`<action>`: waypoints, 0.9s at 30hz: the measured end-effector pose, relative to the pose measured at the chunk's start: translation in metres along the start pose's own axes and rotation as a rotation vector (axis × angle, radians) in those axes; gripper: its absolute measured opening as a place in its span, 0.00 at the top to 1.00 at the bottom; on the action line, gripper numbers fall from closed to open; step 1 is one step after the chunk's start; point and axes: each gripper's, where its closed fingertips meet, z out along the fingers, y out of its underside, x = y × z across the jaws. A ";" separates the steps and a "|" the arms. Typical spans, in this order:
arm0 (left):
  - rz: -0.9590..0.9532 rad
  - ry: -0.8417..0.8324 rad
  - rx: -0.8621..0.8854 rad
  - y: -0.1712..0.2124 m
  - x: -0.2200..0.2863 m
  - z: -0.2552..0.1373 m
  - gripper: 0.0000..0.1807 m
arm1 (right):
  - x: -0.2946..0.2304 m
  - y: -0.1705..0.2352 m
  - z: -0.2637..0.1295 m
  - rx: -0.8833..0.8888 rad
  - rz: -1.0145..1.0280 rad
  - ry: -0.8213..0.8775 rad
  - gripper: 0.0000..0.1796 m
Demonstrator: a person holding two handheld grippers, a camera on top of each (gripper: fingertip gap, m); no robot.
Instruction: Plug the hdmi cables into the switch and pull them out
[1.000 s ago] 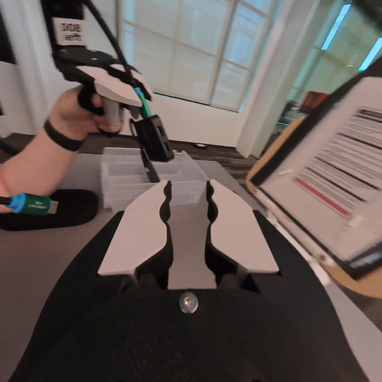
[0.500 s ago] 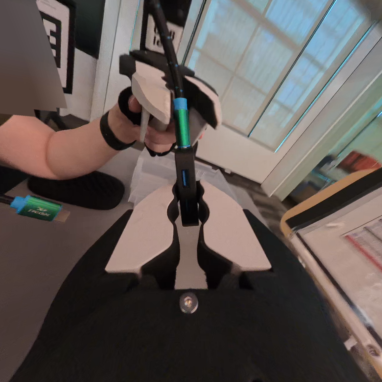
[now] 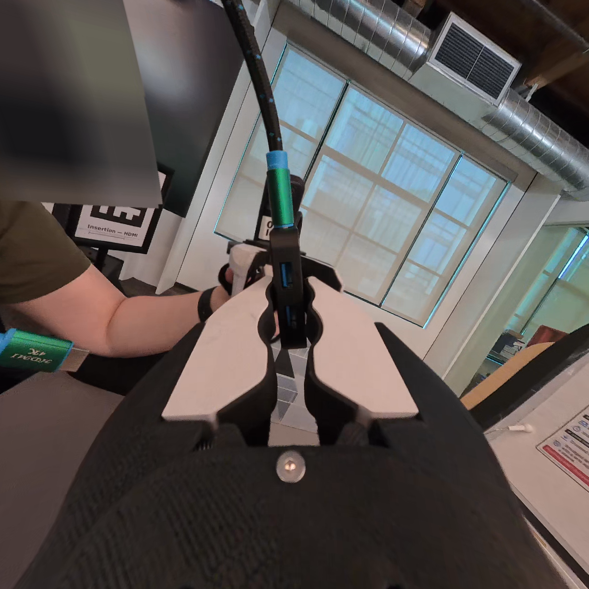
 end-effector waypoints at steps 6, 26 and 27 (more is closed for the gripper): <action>0.146 -0.034 0.049 0.002 0.011 0.018 0.86 | -0.003 0.007 0.006 0.026 0.006 -0.001 0.91; 0.588 -0.212 -0.094 0.005 0.017 0.021 0.87 | -0.011 0.010 -0.012 -0.382 -0.402 -0.037 0.92; 0.602 -0.218 -0.135 0.010 0.016 0.023 0.86 | -0.014 0.012 -0.011 -0.398 -0.417 -0.054 0.92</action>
